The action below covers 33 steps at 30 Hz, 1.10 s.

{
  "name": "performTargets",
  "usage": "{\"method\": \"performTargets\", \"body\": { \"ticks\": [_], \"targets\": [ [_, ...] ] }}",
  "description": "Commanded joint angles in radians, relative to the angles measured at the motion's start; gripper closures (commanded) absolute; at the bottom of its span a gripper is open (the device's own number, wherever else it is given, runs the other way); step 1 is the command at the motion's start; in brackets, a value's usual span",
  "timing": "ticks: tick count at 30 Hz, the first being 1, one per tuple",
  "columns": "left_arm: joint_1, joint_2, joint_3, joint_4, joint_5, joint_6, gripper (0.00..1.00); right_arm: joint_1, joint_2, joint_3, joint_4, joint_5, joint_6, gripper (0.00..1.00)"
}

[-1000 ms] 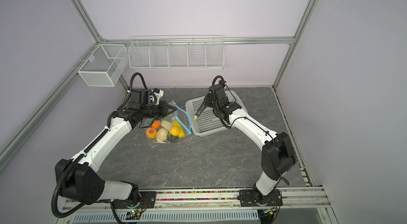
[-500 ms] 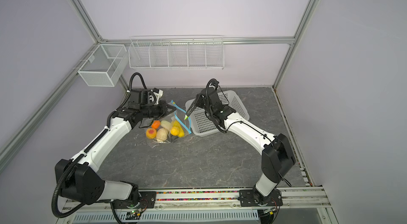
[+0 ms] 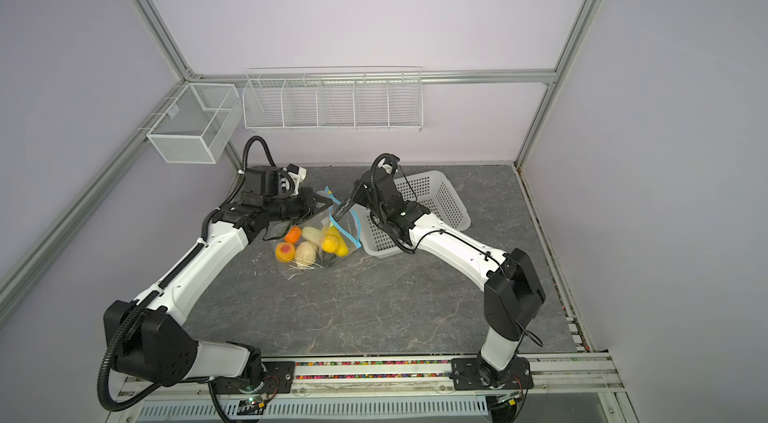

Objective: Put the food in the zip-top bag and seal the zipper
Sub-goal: 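Lift the dark eggplant out of the basket with the right gripper, then carry the dark eggplant into the bag mouth with the right gripper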

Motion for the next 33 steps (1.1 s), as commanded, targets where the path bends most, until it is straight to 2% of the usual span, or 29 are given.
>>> {"method": "performTargets", "body": {
  "ticks": [1,11,18,24,27,29,33],
  "targets": [
    [0.008,-0.034,0.003,0.037,-0.018,-0.015,1.0,0.028,0.025,0.037,-0.023,0.029,0.044,0.74],
    [0.008,-0.084,-0.032,0.068,-0.02,-0.044,1.0,0.051,0.084,0.082,-0.079,0.042,0.091,0.73],
    [0.007,-0.105,-0.058,0.093,-0.013,-0.065,1.0,0.035,0.074,0.073,0.03,0.156,-0.001,0.75],
    [0.008,-0.108,-0.067,0.112,-0.009,-0.073,1.0,0.036,0.073,-0.062,0.418,0.15,-0.188,0.75],
    [0.008,-0.107,-0.068,0.108,-0.012,-0.071,1.0,0.039,0.091,-0.095,0.556,0.127,-0.25,0.77],
    [0.008,-0.108,-0.071,0.109,-0.015,-0.074,1.0,0.058,0.1,-0.133,0.692,0.13,-0.338,0.78],
    [0.009,-0.102,-0.071,0.109,-0.009,-0.073,1.0,0.125,0.153,-0.225,1.068,0.192,-0.595,0.83]
  ]
}}
